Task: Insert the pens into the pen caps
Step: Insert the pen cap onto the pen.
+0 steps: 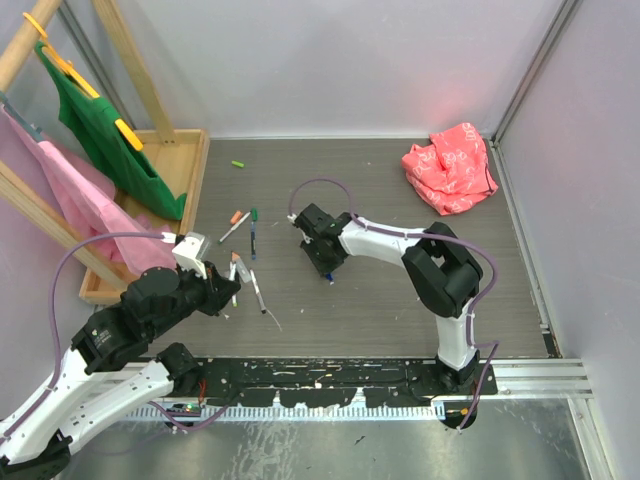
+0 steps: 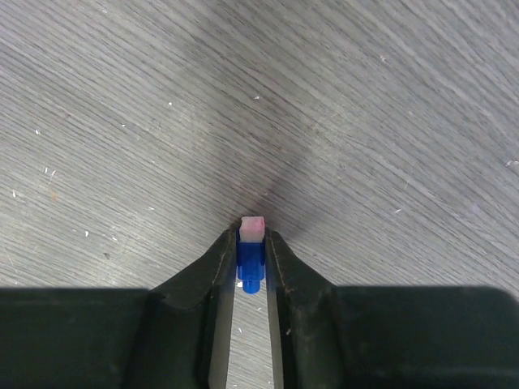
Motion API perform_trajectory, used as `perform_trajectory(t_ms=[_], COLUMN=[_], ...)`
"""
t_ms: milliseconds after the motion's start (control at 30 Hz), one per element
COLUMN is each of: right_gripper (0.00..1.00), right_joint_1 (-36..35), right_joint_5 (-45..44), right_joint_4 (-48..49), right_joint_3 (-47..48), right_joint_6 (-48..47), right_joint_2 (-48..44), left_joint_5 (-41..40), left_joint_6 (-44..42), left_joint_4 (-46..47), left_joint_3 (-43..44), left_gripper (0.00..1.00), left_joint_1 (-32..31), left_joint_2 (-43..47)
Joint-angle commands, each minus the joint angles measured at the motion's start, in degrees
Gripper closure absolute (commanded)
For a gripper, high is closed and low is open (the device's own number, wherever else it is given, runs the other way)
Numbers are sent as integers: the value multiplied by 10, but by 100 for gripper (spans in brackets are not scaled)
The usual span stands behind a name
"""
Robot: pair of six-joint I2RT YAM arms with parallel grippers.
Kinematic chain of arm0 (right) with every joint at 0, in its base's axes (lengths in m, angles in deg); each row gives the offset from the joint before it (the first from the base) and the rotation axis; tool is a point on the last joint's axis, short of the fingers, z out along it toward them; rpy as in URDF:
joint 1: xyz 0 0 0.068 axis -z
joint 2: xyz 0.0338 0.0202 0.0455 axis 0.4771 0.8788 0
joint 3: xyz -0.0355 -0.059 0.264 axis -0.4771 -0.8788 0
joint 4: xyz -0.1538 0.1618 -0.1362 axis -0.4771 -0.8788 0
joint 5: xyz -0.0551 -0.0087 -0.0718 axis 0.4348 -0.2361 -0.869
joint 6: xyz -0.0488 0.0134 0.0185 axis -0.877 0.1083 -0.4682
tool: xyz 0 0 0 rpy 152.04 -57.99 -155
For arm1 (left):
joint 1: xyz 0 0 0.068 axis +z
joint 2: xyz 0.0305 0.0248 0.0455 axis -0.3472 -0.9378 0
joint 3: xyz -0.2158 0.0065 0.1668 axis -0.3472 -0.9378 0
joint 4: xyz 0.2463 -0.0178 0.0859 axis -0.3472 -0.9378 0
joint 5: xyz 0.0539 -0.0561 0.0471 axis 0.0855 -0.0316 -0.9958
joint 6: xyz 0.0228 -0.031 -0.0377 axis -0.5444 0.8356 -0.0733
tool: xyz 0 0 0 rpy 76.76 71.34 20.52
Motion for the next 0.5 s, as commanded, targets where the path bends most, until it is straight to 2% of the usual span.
perform_trajectory(t_ms=[0,267,467], right_gripper=[77,99,100], right_joint_1=[-4,-2,4], right_joint_5=[-13,-35,-36], right_joint_4=[-15,14,63], right_joint_3=[11,-19,-82], right_joint_6=[0,18,29], right_joint_2=[-5,-110,-257], left_joint_5=[-7,-1,-5], left_joint_6=[-1,-8,-6], left_joint_4=[9,8,33], left_joint_3=[1,6,-6], left_gripper=[100,100,100], left_joint_1=[3,2,2], left_joint_2=[5,16,40])
